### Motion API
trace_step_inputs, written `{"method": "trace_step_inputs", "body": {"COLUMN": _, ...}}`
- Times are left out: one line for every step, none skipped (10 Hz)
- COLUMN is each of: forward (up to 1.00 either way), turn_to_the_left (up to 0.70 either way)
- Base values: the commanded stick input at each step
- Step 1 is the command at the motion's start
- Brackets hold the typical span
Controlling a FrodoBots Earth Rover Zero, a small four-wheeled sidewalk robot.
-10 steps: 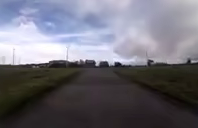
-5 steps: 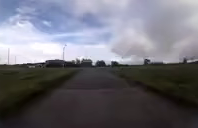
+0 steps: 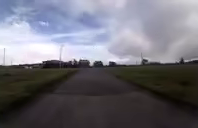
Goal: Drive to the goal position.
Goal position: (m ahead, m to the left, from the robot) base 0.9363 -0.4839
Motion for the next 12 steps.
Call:
{"method": "trace_step_inputs", "body": {"forward": 1.0, "turn_to_the_left": 0.0}}
{"method": "trace_step_inputs", "body": {"forward": 1.0, "turn_to_the_left": 0.0}}
{"method": "trace_step_inputs", "body": {"forward": 1.0, "turn_to_the_left": 0.0}}
{"method": "trace_step_inputs", "body": {"forward": 1.0, "turn_to_the_left": 0.0}}
{"method": "trace_step_inputs", "body": {"forward": 1.0, "turn_to_the_left": 0.0}}
{"method": "trace_step_inputs", "body": {"forward": 1.0, "turn_to_the_left": 0.0}}
{"method": "trace_step_inputs", "body": {"forward": 1.0, "turn_to_the_left": 0.0}}
{"method": "trace_step_inputs", "body": {"forward": 1.0, "turn_to_the_left": 0.0}}
{"method": "trace_step_inputs", "body": {"forward": 1.0, "turn_to_the_left": 0.0}}
{"method": "trace_step_inputs", "body": {"forward": 1.0, "turn_to_the_left": 0.0}}
{"method": "trace_step_inputs", "body": {"forward": 1.0, "turn_to_the_left": 0.0}}
{"method": "trace_step_inputs", "body": {"forward": 1.0, "turn_to_the_left": 0.0}}
